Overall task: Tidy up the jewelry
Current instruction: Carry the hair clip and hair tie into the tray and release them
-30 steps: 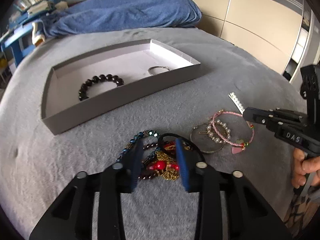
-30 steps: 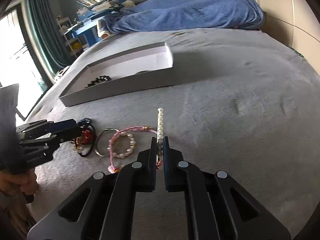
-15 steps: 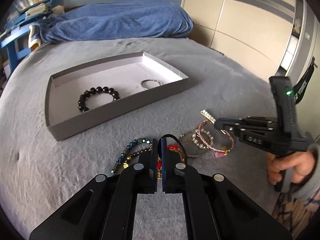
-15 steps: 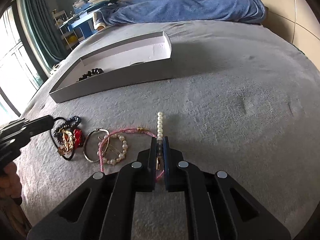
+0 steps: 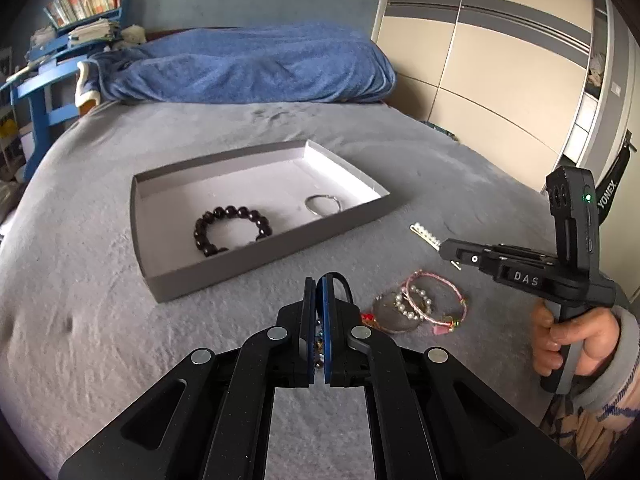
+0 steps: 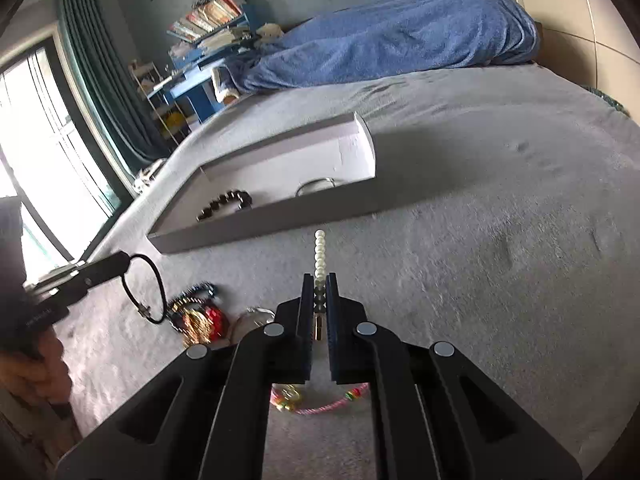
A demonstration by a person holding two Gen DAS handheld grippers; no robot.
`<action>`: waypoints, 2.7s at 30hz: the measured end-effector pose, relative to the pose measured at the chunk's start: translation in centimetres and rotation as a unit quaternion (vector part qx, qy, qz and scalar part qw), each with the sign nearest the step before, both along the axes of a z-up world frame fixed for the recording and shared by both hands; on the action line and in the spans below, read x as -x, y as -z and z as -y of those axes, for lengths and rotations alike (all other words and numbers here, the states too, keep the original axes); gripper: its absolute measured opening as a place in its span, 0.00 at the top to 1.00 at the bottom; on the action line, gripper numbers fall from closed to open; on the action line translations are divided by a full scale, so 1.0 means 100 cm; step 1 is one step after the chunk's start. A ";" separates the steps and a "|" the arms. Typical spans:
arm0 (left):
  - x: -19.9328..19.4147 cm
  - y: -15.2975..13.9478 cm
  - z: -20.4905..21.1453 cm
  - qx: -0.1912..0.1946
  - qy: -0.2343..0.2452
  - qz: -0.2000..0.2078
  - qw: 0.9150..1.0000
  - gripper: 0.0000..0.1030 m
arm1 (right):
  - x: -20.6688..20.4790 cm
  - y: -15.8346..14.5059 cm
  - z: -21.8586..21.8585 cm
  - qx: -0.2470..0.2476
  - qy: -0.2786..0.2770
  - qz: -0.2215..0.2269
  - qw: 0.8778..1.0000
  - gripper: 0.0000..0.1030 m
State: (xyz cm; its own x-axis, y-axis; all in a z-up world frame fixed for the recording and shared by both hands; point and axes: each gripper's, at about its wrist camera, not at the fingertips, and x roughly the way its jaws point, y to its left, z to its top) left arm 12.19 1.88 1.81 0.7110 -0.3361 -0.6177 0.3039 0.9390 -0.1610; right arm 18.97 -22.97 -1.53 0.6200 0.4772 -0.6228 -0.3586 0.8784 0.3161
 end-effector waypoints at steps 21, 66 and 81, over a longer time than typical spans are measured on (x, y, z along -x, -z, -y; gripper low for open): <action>-0.058 -0.035 -0.032 -0.026 -0.036 0.033 0.998 0.97 | -0.053 -0.046 -0.062 0.062 -0.052 0.042 0.996 0.94; -0.205 0.029 -0.075 -0.048 -0.100 -0.062 0.992 0.96 | -0.188 0.019 -0.133 0.124 -0.067 -0.043 0.989 0.94; -0.194 0.023 -0.067 -0.080 -0.103 -0.043 0.991 0.43 | -0.178 0.017 -0.128 0.125 -0.065 -0.029 0.990 0.79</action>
